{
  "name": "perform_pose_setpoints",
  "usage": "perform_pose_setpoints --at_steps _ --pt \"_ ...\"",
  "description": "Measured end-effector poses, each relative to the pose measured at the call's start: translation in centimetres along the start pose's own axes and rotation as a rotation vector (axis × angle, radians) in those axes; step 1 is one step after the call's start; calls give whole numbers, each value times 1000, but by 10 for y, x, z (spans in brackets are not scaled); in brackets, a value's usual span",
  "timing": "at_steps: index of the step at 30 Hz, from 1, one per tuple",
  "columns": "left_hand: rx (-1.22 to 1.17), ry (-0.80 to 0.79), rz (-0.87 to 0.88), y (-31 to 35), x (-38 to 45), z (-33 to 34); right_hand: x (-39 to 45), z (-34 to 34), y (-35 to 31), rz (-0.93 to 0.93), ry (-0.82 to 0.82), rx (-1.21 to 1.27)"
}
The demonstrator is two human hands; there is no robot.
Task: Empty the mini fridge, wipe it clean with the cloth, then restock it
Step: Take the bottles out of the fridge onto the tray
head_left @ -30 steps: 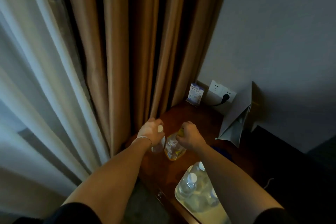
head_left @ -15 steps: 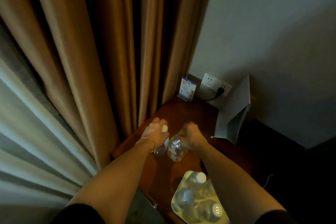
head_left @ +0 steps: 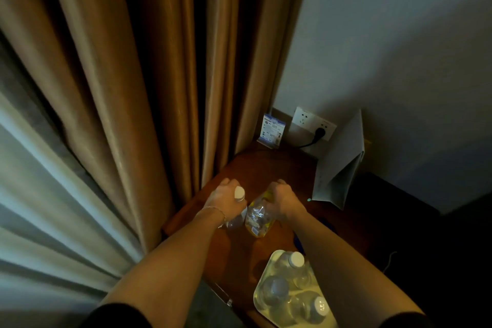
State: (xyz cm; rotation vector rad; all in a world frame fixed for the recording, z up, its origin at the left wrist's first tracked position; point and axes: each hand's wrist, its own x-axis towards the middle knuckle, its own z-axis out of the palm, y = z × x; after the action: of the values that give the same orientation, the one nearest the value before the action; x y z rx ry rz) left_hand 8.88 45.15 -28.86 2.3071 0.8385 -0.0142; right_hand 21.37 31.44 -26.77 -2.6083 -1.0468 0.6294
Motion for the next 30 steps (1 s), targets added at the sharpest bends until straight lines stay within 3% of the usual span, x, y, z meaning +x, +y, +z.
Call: perform_pose_setpoints --at_steps 8,18,30 --pt "19 -30 3 4 -5 -23 -29 -14 -1 21 119 23" --pt "134 86 106 29 -44 -28 -98 -23 10 36 286 63" --pt "234 -37 466 148 -174 51 -280 -35 87 57 416 135"
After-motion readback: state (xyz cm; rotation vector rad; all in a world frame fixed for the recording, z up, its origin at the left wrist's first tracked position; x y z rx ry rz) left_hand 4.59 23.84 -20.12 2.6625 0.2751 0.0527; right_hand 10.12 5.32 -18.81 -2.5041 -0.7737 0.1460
